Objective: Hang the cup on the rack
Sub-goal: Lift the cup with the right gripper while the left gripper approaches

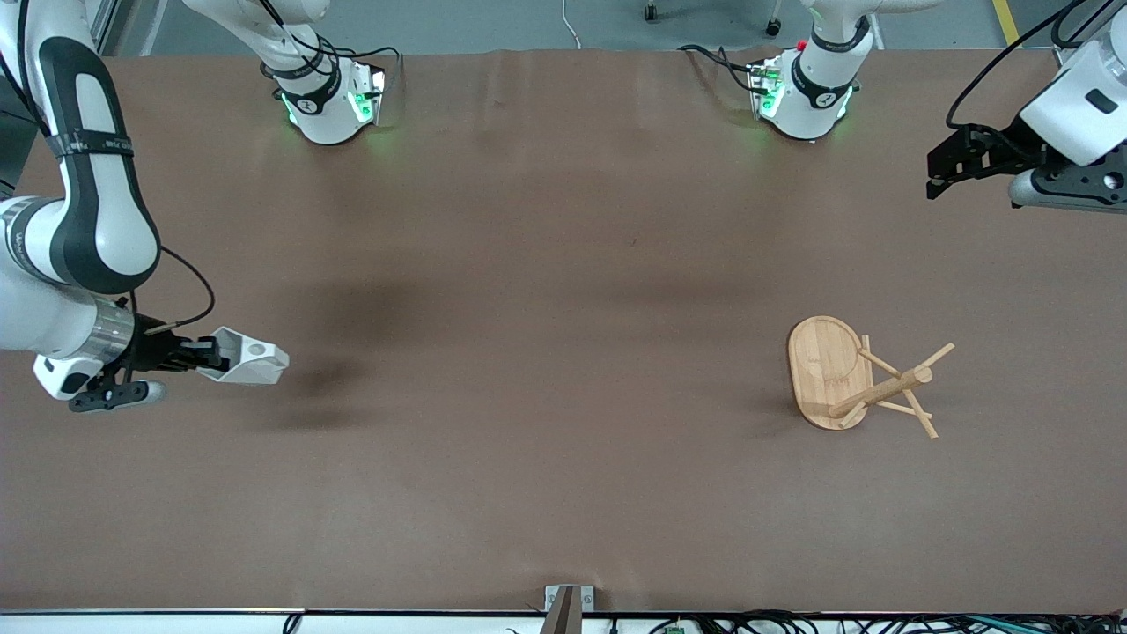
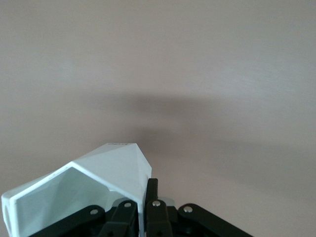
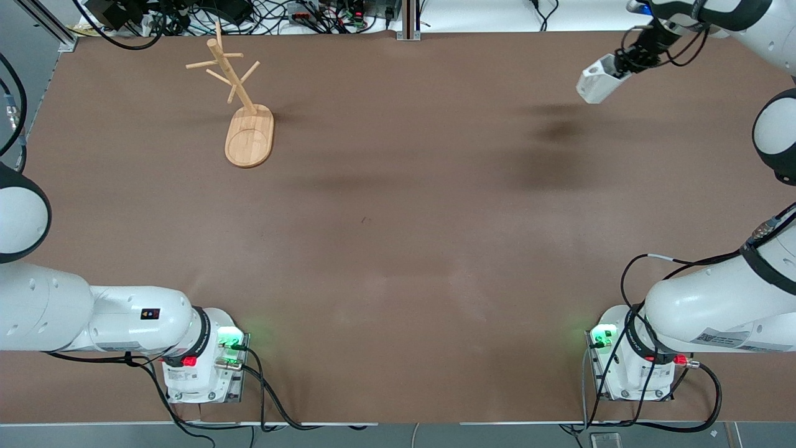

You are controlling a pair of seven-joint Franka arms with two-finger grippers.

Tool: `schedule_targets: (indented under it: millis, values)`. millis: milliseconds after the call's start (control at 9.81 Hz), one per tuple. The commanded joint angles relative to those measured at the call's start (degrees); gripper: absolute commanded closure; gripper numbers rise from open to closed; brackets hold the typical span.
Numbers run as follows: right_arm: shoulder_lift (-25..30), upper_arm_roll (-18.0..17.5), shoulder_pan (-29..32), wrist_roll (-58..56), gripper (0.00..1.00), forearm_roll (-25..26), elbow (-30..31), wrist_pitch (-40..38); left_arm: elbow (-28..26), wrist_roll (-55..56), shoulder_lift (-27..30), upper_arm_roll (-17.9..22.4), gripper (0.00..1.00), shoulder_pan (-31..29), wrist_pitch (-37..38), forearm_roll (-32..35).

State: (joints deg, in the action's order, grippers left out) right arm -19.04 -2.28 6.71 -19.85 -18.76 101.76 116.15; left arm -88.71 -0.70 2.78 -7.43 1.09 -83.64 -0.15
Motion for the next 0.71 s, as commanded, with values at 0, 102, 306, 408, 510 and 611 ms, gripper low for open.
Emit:
schedule_targets:
  millis: [0, 102, 306, 408, 510, 611]
  values:
    - [3.6, -2.6, 0.2, -0.3, 1.0, -12.0, 0.6, -5.9, -0.1, -0.7, -1.6, -0.1, 0.0, 2.2, 0.6, -0.6]
    - [4.4, -4.4, 0.1, -0.3, 1.0, -18.7, 0.8, -8.4, -0.1, -0.2, -1.6, -0.3, 0.0, 3.6, 0.5, -0.7]
    - [5.4, -8.9, -0.5, -0.3, 1.0, -29.6, 2.7, -8.0, -0.1, -0.1, -2.3, -0.4, 0.0, 5.9, 0.5, -0.7]
    - [5.3, -10.6, -0.8, -0.3, 1.0, -36.0, 4.0, -7.9, -0.2, -0.9, -2.4, -0.5, 0.0, 7.2, 0.6, -1.8]
    - [5.5, -13.3, -0.9, -0.5, 1.0, -43.1, 6.1, -6.9, -0.5, -1.0, -2.9, -0.5, 0.0, 8.7, 0.6, -5.0]
    - [5.3, -15.9, -1.0, -1.1, 1.0, -49.2, 7.3, -6.1, -0.4, -1.1, -3.1, -0.5, 0.0, 11.4, 0.6, -7.2]
